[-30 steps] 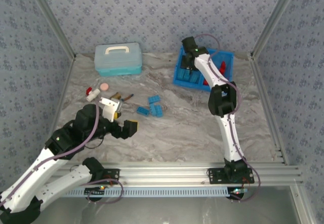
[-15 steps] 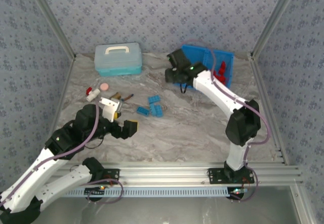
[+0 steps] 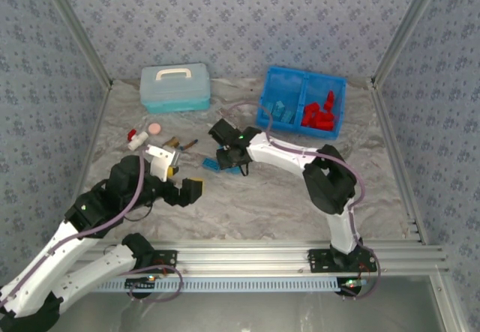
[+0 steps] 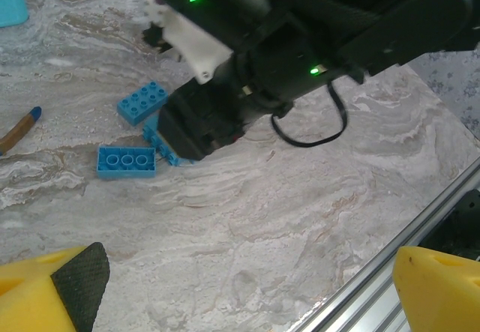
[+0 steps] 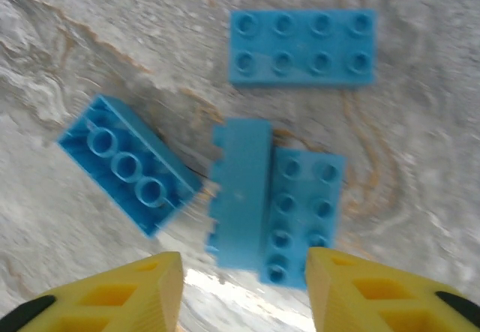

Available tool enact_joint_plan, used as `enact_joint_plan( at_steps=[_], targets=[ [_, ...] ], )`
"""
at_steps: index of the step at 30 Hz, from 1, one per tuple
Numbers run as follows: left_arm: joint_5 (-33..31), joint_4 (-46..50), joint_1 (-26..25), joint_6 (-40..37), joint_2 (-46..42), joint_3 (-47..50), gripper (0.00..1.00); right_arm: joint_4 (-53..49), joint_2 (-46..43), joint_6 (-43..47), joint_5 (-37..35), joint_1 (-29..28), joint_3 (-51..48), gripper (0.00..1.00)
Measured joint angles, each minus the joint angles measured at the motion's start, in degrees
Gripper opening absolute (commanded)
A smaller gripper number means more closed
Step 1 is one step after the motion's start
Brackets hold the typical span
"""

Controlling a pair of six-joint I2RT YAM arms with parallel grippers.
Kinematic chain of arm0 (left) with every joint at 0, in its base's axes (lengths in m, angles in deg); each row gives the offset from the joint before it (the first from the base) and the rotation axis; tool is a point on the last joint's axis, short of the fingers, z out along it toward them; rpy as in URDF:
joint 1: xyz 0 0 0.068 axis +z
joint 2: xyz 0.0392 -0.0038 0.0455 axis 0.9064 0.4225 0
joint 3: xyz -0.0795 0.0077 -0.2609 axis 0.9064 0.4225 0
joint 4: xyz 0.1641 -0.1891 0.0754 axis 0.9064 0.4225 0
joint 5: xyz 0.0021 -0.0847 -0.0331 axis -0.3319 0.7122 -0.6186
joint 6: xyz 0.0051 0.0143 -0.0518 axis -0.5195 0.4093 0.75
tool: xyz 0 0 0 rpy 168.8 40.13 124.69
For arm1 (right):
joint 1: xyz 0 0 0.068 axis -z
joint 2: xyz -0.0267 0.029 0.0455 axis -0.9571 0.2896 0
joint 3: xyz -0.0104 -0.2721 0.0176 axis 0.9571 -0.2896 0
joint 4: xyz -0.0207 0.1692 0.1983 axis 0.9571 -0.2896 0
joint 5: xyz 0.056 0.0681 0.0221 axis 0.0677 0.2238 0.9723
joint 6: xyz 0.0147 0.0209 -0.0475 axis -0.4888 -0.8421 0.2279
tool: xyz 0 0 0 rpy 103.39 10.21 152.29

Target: Sort the legos into containers by color

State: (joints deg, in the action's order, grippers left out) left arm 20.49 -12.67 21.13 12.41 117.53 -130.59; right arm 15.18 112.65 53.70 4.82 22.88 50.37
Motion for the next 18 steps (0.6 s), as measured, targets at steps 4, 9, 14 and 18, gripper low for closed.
enact_joint_plan(
  at_steps=[4,9,14,18],
  targets=[
    [0.0,0.6,0.0,0.1,-1.1,0.0,0.99,0.1,3.3,-0.4,-0.3,-0.4,2.6,0.44],
    [-0.7,1.1,0.0,0.1,-2.3,0.0,0.99,0.0,6.0,-0.5,-0.5,-0.1,2.8,0.44],
    [-1.1,1.2,0.0,0.1,-2.2,0.4,0.99,0.4,6.3,-1.3,-0.4,-0.1,3.1,0.39],
    [-1.1,1.2,0.0,0.1,-2.2,0.7,0.99,-0.2,7.5,-1.7,-0.3,-0.1,4.9,0.30]
  ],
)
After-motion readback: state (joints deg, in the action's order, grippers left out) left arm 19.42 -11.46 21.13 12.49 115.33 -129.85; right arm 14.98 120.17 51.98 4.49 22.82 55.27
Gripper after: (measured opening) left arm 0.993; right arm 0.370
